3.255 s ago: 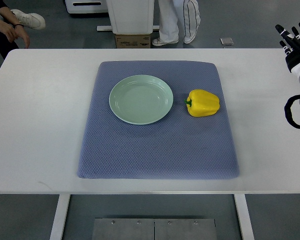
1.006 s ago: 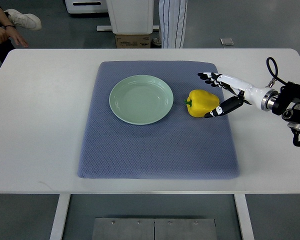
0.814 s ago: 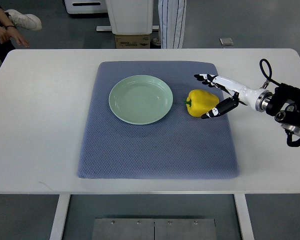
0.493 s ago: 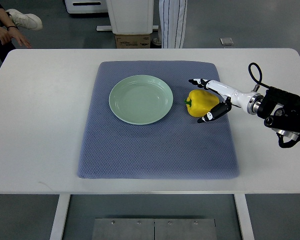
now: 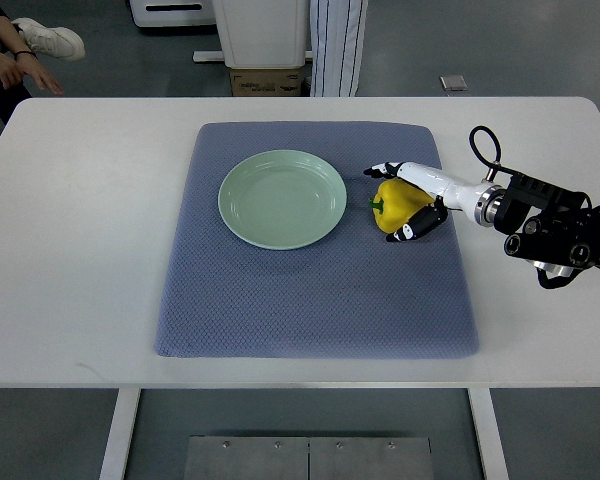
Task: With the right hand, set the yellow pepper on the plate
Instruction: 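Lower the right hand onto the yellow pepper and close fingers around it, then lift the pepper with the right hand and carry it over the plate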
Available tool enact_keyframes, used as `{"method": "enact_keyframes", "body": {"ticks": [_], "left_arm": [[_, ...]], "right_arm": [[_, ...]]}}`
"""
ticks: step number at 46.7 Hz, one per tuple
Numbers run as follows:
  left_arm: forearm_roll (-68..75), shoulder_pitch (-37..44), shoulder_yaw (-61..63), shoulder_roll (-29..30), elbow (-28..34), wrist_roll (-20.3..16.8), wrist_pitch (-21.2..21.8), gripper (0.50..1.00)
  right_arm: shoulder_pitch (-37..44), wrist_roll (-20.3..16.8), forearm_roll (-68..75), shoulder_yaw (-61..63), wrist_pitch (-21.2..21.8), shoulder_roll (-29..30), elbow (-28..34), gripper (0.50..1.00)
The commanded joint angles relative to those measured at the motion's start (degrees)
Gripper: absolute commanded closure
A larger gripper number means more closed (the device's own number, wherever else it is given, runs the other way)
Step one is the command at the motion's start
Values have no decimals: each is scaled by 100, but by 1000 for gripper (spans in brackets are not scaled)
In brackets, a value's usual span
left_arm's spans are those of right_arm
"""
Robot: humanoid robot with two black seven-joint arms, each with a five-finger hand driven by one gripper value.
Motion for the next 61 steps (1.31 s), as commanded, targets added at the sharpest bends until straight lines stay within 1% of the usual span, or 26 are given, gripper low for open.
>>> {"method": "enact_keyframes", "body": {"ticks": [1, 2, 4, 5, 12, 19, 23, 37, 44, 49, 56, 61], "left_arm": [[0, 3, 0, 0, 3, 3, 0, 500], [0, 3, 0, 0, -5, 3, 0, 500], [0, -5, 0, 0, -5, 3, 0, 500], [0, 3, 0, 0, 3, 3, 0, 500], [0, -5, 0, 0, 4, 3, 0, 500], [0, -5, 0, 0, 3, 3, 0, 500], [0, 3, 0, 0, 4, 3, 0, 500], [0, 3, 0, 0, -5, 3, 0, 500], [0, 3, 0, 0, -5, 3, 0, 500], [0, -5, 0, 0, 3, 3, 0, 500], [0, -5, 0, 0, -5, -6, 0, 500], [0, -5, 0, 0, -5, 3, 0, 500]], "right_arm": [[17, -13, -7, -171, -57, 67, -89, 795], [17, -13, 2, -206, -66, 75, -98, 843], [26, -4, 2, -241, -92, 84, -116, 973], [26, -4, 2, -241, -109, 84, -116, 1000], [0, -22, 46, -241, -162, 128, -160, 1000], [-27, -57, 81, -224, -461, 128, -160, 1000], [-27, -153, 221, -189, -637, 119, -160, 1000], [-18, -83, 353, -153, -1032, 49, -46, 1000], [96, -66, 344, -145, -1024, -30, 34, 1000], [228, 40, 344, -136, -1024, -47, 270, 1000], [518, 92, 344, -127, -1015, -135, 543, 1000], [685, 92, 344, -57, -1024, -65, 666, 1000]]}}
